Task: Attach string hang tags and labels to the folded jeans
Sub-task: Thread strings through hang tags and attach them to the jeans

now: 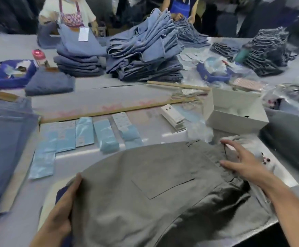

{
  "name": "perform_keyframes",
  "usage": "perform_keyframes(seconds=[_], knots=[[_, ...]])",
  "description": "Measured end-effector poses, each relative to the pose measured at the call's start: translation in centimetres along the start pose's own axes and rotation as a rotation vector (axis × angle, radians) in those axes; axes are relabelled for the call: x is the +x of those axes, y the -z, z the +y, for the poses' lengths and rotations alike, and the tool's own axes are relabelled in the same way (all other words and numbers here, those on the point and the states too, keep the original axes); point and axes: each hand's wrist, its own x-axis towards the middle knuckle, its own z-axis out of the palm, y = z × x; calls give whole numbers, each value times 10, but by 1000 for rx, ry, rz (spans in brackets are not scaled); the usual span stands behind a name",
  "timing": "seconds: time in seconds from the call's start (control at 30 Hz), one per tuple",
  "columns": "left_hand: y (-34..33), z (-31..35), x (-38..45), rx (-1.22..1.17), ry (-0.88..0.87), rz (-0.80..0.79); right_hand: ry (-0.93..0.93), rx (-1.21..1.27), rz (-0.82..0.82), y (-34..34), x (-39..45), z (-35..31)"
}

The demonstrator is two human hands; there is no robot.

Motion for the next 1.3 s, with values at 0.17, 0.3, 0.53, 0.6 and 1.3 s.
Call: perform_keyframes(seconds=[0.17,0.3,0.53,0.6,1.3], knots=[[21,1,-5,-111,-128,-3,33,320,15,16,-16,-24],[62,-4,-3,-9,-273,147,32,472,-59,6,-32,-40],[31,-27,11,858,-264,340,-18,-250,164,-34,-41,-26],[-7,-15,11,887,-447,299,-23,-275,188,-36,-42,-30],[-198,43,-61,1339,-1744,-839,91,-657,348,-84,-152,-78]])
